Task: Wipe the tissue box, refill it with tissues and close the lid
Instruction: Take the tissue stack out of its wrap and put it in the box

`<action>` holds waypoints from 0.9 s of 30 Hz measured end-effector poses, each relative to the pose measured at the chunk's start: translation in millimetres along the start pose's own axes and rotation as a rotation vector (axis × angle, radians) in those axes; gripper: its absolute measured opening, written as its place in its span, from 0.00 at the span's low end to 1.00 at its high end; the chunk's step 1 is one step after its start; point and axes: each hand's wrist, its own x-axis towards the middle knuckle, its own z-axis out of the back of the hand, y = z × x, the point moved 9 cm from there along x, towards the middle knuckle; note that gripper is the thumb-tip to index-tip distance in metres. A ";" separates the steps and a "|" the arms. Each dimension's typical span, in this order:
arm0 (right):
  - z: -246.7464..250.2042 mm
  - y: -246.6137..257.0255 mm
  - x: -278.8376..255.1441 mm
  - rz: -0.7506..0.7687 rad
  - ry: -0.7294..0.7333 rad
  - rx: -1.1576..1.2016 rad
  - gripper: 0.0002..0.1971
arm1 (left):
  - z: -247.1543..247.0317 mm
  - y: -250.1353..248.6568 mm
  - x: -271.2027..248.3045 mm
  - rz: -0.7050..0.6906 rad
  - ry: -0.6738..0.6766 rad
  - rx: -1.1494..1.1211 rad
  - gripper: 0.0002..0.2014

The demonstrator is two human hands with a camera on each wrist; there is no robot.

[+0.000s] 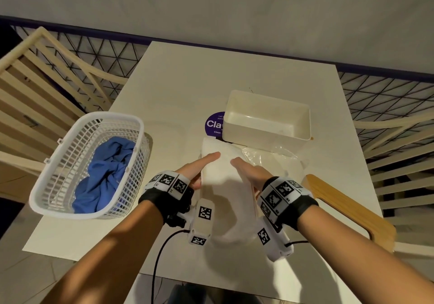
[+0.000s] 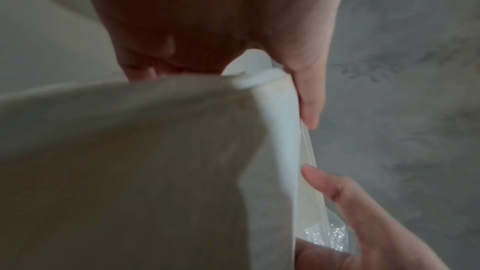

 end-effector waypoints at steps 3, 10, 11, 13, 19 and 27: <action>-1.1 -0.1 3.1 0.029 0.001 0.123 0.51 | -9.6 0.1 12.0 -0.003 0.090 0.025 0.32; -7.1 11.1 6.3 0.134 0.060 0.349 0.54 | -26.3 -23.6 -5.0 -0.220 0.217 -0.055 0.10; -7.4 13.0 7.4 0.146 0.087 0.365 0.56 | -26.6 -26.7 -7.6 -0.250 0.234 -0.071 0.07; -4.1 19.5 2.7 0.182 0.125 0.452 0.46 | -25.0 -32.4 -13.1 -0.309 0.247 -0.089 0.10; 1.9 31.6 -5.1 0.388 0.229 0.536 0.40 | -14.1 -50.1 -25.2 -0.433 0.237 -0.125 0.41; -0.5 42.1 -10.7 0.546 0.278 0.445 0.39 | -20.5 -69.9 -39.5 -0.519 0.216 -0.171 0.23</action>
